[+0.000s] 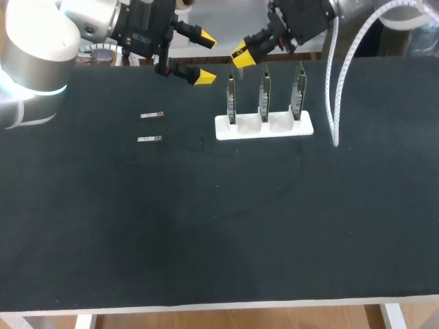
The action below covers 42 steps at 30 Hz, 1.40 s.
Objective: Pick up the optical module with the left hand, and insert it into the network port with the right hand.
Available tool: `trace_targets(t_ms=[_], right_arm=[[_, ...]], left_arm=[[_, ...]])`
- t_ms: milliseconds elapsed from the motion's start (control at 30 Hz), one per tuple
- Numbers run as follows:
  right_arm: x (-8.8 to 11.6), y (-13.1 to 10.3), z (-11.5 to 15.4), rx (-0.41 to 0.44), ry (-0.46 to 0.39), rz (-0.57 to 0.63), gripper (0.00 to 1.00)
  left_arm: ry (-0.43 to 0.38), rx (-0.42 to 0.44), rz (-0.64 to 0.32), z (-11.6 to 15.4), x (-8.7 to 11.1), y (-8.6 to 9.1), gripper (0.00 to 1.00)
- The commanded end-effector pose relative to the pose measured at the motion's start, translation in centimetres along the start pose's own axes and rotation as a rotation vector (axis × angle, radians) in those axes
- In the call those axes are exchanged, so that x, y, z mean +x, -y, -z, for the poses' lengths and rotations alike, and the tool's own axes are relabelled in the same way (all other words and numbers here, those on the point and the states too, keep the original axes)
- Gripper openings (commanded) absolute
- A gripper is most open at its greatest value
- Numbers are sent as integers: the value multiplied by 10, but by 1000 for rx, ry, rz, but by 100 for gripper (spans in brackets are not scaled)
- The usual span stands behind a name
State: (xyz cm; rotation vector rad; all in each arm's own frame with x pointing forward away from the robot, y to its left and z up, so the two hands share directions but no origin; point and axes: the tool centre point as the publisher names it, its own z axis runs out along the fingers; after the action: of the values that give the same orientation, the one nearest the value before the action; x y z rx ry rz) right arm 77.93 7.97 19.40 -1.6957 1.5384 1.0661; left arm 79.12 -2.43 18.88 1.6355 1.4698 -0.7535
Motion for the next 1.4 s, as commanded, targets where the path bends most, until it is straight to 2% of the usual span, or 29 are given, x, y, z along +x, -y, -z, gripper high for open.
trace_targets(t_ms=[33, 400, 967, 1400], right_arm=[[2, -2, -2, -3, 3, -2, 0], [5, 1, -6, -17, -1, -11, 0], [1, 18, -13, -22, -5, 5, 0], [1, 25, -9, -5, -8, 2, 0]], left_arm=[[-5, 2, 1, 0, -1, -1, 100], [-5, 2, 1, 0, -1, -1, 100], [-5, 2, 1, 0, -1, -1, 100], [-5, 2, 1, 0, -1, -1, 100]])
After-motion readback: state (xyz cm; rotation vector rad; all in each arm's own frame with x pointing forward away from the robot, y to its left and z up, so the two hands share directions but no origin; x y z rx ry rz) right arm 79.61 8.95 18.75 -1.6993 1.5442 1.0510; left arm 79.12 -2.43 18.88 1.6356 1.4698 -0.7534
